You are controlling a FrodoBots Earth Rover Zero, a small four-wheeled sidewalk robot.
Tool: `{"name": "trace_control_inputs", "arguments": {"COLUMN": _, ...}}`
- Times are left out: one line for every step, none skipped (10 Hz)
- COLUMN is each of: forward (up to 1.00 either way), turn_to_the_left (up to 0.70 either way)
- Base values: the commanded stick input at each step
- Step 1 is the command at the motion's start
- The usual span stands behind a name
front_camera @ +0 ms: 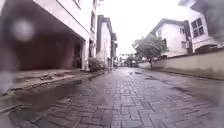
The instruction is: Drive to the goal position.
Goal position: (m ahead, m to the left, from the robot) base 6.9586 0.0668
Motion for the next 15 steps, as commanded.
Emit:
{"name": "trace_control_inputs", "arguments": {"forward": 0.7, "turn_to_the_left": 0.0}}
{"name": "trace_control_inputs", "arguments": {"forward": 0.7, "turn_to_the_left": 0.0}}
{"name": "trace_control_inputs", "arguments": {"forward": 0.7, "turn_to_the_left": 0.0}}
{"name": "trace_control_inputs", "arguments": {"forward": 0.7, "turn_to_the_left": 0.0}}
{"name": "trace_control_inputs", "arguments": {"forward": 0.7, "turn_to_the_left": 0.0}}
{"name": "trace_control_inputs", "arguments": {"forward": 0.7, "turn_to_the_left": 0.0}}
{"name": "trace_control_inputs", "arguments": {"forward": 0.7, "turn_to_the_left": 0.0}}
{"name": "trace_control_inputs", "arguments": {"forward": 0.7, "turn_to_the_left": 0.0}}
{"name": "trace_control_inputs", "arguments": {"forward": 0.7, "turn_to_the_left": 0.0}}
{"name": "trace_control_inputs", "arguments": {"forward": 0.7, "turn_to_the_left": 0.0}}
{"name": "trace_control_inputs", "arguments": {"forward": 0.7, "turn_to_the_left": 0.0}}
{"name": "trace_control_inputs", "arguments": {"forward": 0.7, "turn_to_the_left": 0.0}}
{"name": "trace_control_inputs", "arguments": {"forward": 0.7, "turn_to_the_left": 0.0}}
{"name": "trace_control_inputs", "arguments": {"forward": 0.7, "turn_to_the_left": 0.0}}
{"name": "trace_control_inputs", "arguments": {"forward": 0.7, "turn_to_the_left": 0.0}}
